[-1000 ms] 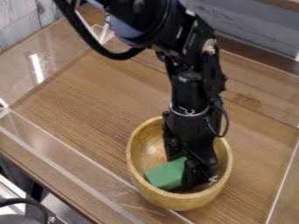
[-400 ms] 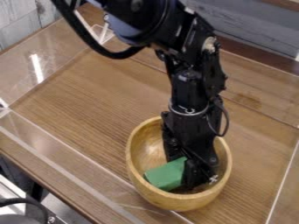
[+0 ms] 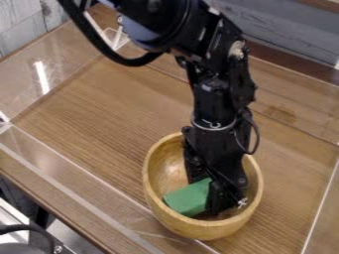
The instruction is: Remove the green block from inside the brown bowl and put it on the table
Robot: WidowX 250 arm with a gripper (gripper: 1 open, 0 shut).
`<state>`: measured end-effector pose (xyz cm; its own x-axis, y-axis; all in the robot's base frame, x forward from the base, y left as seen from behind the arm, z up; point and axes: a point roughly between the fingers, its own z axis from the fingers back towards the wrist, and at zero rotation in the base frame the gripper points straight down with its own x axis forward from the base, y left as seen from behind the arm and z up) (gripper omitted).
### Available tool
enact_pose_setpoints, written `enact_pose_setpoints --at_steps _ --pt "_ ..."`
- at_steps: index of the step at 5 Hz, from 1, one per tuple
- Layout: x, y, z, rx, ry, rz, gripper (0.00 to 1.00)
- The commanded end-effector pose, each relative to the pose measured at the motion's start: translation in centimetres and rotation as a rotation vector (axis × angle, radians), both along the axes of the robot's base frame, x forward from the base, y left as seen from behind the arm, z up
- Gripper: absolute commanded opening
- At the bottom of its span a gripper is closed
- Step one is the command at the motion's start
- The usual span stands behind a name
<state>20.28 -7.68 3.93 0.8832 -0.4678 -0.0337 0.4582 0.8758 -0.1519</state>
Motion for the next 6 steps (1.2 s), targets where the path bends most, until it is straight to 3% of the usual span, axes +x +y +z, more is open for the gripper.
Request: enact_pose_setpoints --at_steps 1,6 --pt "0.1 0.0 1.2 -0.013 -0.024 0.026 0.00" --pt "0.3 0.2 2.3 -0.021 -0.015 0.068 0.00"
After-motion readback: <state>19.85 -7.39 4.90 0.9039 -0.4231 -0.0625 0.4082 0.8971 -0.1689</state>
